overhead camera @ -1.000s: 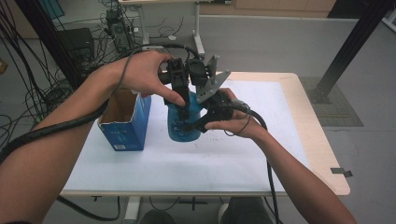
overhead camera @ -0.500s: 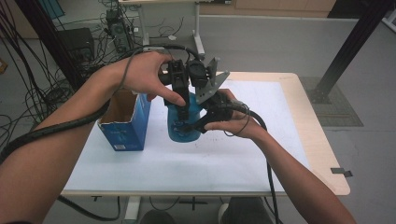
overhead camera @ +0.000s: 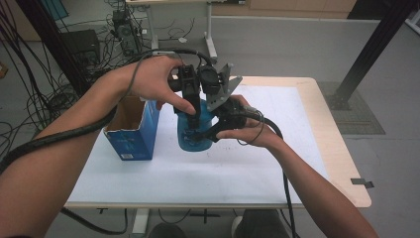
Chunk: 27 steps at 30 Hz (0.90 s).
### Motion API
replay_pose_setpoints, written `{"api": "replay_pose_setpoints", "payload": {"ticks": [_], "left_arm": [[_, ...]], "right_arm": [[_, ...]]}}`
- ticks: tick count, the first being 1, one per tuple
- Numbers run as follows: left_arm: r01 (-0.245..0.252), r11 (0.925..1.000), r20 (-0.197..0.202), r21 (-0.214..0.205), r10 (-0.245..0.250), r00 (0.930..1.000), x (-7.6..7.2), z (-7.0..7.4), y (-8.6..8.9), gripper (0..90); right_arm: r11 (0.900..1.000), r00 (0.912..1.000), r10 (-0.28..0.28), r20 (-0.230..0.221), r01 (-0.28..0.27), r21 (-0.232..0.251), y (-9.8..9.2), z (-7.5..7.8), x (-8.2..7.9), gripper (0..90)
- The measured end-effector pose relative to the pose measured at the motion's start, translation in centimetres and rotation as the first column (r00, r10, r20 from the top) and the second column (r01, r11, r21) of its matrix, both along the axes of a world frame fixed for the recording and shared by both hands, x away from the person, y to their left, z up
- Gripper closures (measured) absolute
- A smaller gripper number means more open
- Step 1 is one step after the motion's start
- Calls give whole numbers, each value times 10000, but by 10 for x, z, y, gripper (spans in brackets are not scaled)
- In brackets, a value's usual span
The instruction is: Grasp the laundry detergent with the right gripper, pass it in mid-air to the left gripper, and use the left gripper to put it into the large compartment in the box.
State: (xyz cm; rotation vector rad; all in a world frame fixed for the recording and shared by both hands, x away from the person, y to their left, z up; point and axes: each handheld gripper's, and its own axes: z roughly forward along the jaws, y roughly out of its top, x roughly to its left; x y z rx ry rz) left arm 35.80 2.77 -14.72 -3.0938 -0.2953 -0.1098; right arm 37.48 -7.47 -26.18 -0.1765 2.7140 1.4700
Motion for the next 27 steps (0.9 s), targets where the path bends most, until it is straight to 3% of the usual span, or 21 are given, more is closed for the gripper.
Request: {"api": "replay_pose_setpoints", "payload": {"ticks": [27], "left_arm": [[-200, 9997, -161, 130, 202, 9997, 0, -1, 0, 373]], "right_arm": [[9990, 9995, 324, -28, -323, 302, 2, -5, 3, 418]]}}
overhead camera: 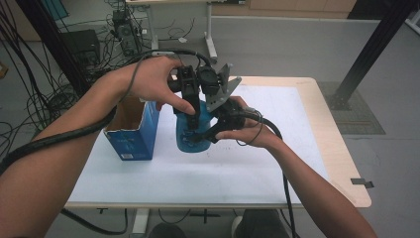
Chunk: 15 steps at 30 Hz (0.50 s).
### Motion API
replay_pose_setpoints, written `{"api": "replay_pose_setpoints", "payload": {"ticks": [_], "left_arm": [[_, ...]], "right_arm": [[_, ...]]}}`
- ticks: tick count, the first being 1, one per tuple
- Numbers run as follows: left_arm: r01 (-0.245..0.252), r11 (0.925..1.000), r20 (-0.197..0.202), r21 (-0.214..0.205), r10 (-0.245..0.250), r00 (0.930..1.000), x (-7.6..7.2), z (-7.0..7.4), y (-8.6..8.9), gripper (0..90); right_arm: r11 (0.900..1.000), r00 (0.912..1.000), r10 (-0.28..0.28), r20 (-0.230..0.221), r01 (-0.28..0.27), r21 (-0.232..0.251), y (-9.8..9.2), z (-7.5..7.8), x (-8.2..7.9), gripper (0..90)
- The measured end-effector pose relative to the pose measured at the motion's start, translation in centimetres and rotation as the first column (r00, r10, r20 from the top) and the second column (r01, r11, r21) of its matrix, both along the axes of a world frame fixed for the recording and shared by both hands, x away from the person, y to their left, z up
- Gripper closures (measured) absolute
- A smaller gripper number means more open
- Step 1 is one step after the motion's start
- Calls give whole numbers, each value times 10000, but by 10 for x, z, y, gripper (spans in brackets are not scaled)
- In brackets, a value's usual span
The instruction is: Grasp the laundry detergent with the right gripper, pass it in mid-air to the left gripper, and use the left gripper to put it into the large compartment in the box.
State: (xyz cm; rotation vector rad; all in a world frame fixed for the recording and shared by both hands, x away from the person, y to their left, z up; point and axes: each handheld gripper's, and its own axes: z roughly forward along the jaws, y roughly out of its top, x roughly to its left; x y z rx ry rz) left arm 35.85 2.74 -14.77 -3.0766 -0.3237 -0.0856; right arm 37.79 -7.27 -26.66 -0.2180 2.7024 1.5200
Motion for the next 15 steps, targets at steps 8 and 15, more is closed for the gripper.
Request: {"api": "replay_pose_setpoints", "payload": {"ticks": [8, 15], "left_arm": [[-8, 10000, 48, 1, 8, 10000, -1, 1, -1, 373], [-11, 10000, 76, 10, 11, 10000, -1, 2, -1, 373]], "right_arm": [[10000, 10000, -53, -19, 53, 40, -2, 1, 0, 417], [9999, 9999, -108, -51, 108, 42, -2, 2, 0, 416]]}}
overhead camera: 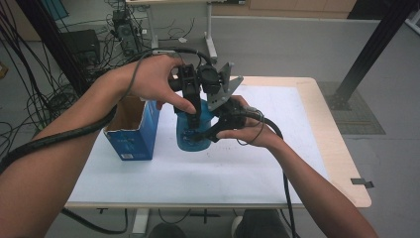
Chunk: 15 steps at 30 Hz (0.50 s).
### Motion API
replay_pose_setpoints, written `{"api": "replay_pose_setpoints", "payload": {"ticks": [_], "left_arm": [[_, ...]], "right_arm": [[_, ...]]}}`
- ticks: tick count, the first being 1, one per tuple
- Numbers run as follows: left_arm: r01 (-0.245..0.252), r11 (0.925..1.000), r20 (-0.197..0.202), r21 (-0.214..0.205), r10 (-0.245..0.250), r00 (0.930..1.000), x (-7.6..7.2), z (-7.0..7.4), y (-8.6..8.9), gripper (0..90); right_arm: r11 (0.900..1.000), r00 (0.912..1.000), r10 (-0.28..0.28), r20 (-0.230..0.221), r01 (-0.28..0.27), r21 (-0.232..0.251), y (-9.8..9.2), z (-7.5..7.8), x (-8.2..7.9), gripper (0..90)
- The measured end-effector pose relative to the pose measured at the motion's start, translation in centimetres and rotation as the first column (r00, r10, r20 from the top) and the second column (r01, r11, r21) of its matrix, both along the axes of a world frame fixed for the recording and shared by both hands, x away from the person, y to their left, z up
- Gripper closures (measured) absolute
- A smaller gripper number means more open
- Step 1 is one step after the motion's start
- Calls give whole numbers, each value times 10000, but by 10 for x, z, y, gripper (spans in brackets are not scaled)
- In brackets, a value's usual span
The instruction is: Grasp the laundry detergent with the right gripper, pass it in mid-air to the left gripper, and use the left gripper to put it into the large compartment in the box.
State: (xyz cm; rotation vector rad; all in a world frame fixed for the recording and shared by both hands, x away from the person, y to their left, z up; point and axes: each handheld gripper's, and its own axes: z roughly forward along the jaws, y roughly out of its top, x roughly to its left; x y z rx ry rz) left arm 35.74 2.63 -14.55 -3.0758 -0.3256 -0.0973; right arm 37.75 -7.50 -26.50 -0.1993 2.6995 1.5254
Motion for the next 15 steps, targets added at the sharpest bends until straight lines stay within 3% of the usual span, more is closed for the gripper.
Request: {"api": "replay_pose_setpoints", "payload": {"ticks": [15], "left_arm": [[-11, 10000, 46, -9, 12, 10000, -1, 0, 1, 374]], "right_arm": [[10000, 10000, 2, 16, -2, -5, 1, 0, 0, 416]]}}
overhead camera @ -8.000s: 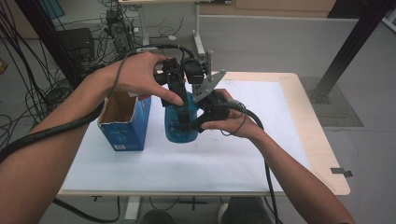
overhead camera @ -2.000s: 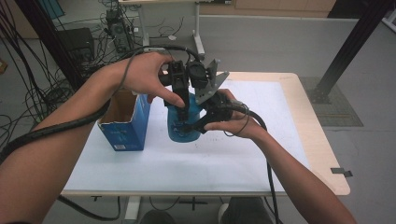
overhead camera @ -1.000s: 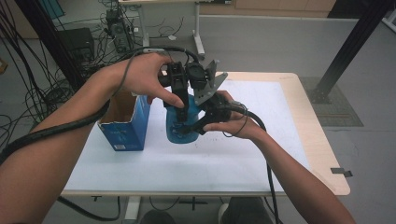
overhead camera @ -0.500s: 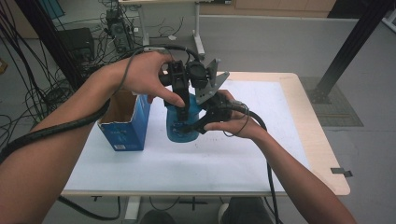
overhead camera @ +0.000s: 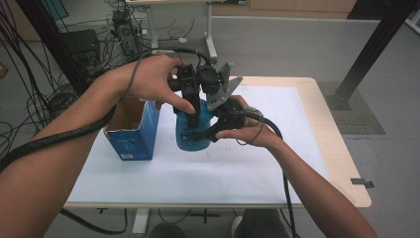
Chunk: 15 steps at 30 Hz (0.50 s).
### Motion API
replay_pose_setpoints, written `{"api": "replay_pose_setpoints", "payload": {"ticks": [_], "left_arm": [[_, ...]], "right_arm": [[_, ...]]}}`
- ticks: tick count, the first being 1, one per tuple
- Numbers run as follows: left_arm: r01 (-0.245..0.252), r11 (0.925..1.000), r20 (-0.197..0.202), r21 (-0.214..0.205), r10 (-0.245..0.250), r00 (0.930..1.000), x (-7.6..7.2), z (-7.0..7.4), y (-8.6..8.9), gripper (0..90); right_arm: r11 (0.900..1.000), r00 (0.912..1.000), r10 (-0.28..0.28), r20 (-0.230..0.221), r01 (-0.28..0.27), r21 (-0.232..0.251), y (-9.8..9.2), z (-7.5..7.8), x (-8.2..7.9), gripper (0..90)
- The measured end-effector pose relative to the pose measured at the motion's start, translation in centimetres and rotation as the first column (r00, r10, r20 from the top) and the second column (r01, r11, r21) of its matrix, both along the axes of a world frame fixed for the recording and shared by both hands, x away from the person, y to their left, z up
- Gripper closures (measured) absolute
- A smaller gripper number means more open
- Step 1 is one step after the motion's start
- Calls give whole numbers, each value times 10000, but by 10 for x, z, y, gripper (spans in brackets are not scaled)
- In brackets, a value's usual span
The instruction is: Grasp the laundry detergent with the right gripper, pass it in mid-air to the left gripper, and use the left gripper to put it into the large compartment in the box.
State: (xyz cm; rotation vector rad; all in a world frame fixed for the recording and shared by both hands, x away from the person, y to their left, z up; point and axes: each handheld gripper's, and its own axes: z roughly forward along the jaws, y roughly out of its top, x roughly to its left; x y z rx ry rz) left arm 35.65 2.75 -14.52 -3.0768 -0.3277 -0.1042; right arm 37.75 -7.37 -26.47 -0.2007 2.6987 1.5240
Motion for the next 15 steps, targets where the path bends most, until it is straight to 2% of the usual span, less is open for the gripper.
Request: {"api": "replay_pose_setpoints", "payload": {"ticks": [10, 15], "left_arm": [[12, 10000, 52, -1, -12, 10000, 0, 0, 2, 374], [-54, 10000, -62, 58, 54, 10000, 0, -1, 3, 373]], "right_arm": [[10000, 10000, 5, 39, -5, 29, 2, -1, 1, 415], [10000, 10000, 60, -56, -59, 27, 3, -2, 1, 409]]}}
